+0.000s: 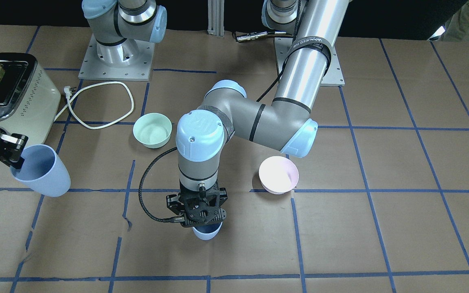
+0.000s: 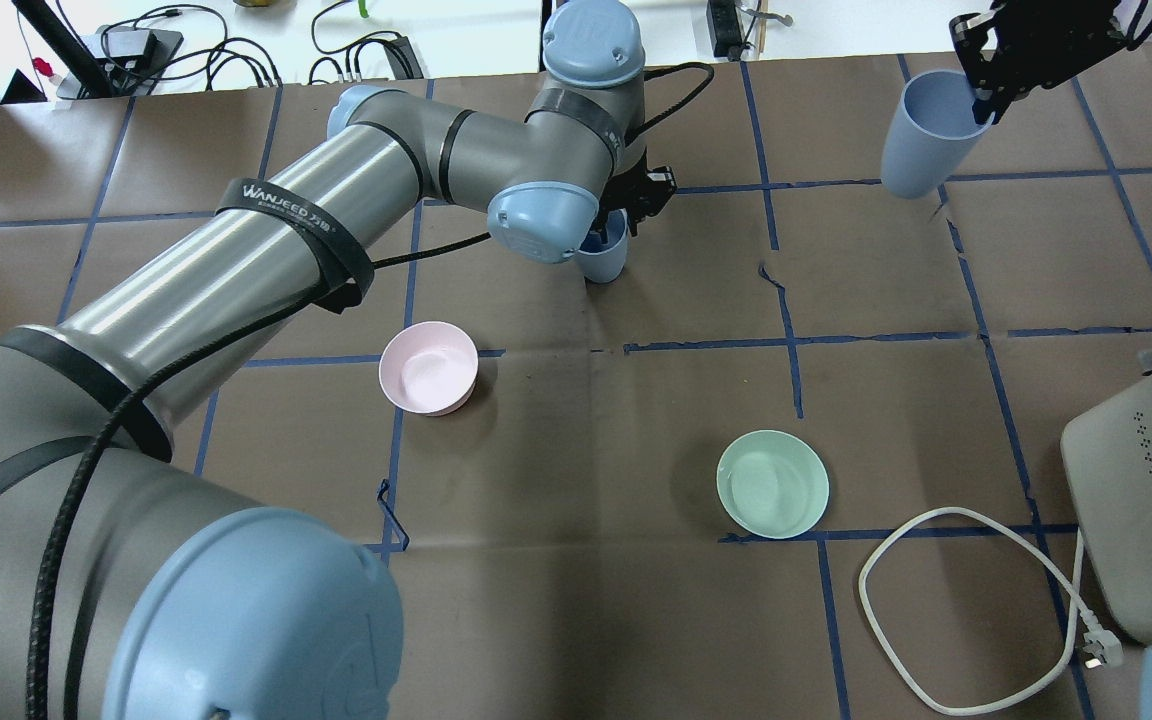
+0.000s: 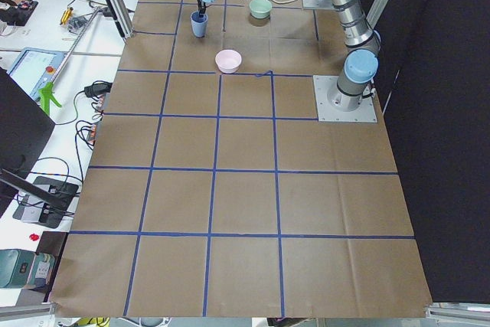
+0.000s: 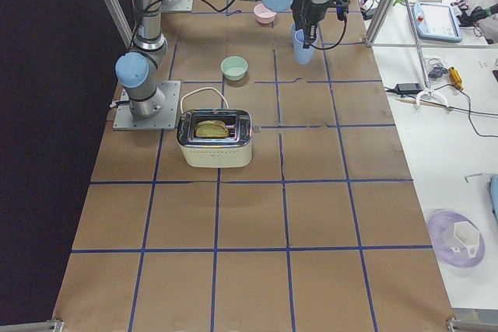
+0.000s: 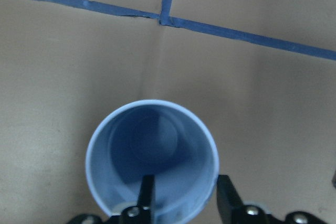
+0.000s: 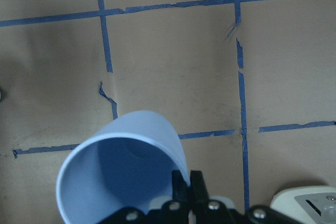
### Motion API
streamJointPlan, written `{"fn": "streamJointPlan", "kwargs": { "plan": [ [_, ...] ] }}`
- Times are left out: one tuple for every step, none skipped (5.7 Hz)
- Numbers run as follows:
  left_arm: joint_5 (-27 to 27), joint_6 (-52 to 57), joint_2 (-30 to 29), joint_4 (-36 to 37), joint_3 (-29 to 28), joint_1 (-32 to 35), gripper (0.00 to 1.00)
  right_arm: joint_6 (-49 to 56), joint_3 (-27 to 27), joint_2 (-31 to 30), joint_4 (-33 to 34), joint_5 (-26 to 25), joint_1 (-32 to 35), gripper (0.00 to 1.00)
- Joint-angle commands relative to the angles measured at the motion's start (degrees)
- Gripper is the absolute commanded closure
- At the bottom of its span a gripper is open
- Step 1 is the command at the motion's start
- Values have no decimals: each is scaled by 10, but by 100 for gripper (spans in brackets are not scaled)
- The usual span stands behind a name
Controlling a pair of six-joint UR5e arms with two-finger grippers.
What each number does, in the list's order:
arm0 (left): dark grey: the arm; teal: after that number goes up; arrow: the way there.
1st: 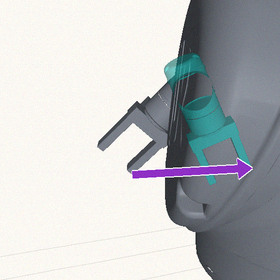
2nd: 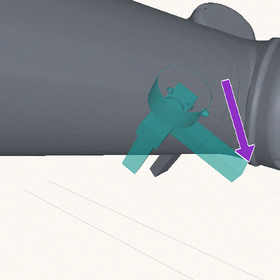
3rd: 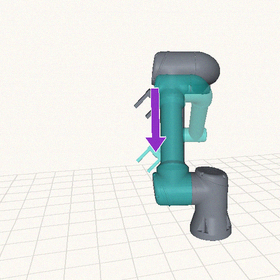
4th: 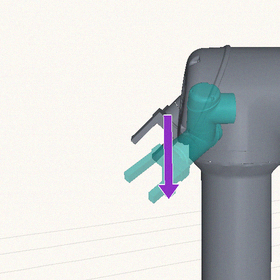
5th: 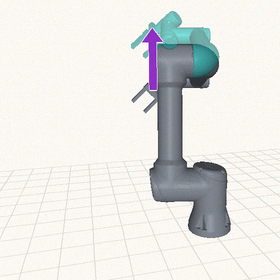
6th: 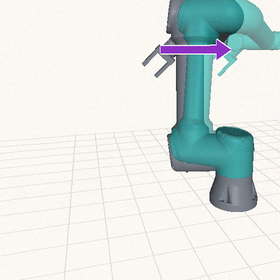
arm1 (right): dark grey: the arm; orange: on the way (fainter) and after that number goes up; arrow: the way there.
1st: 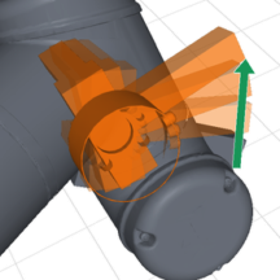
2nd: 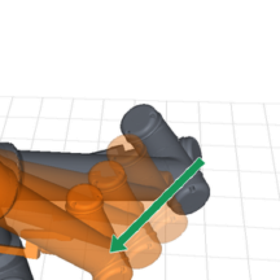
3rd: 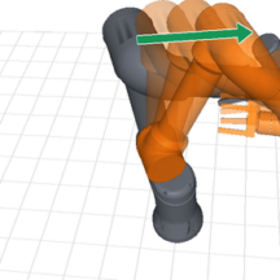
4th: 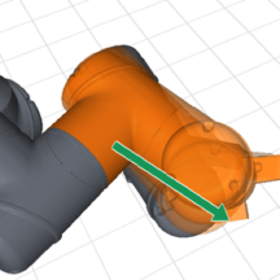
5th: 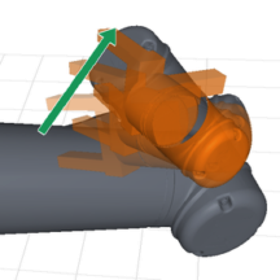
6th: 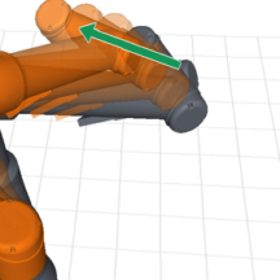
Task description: Stack blue cups with both arms
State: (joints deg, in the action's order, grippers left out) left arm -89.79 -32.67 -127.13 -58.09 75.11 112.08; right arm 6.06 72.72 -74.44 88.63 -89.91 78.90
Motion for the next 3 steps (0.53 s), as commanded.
{"fn": "streamJointPlan", "kwargs": {
  "plan": [
    [3, 3, 22, -12, -3, -5, 5, -2, -6, 5, 4, 3, 0, 90],
    [4, 17, 67, -74, -5, -19, 5, -38, -22, 22, 29, 31, 2, 90],
    [5, 71, 112, -156, -4, -44, 5, -70, -50, 43, 31, 45, 19, 90]
  ]
}}
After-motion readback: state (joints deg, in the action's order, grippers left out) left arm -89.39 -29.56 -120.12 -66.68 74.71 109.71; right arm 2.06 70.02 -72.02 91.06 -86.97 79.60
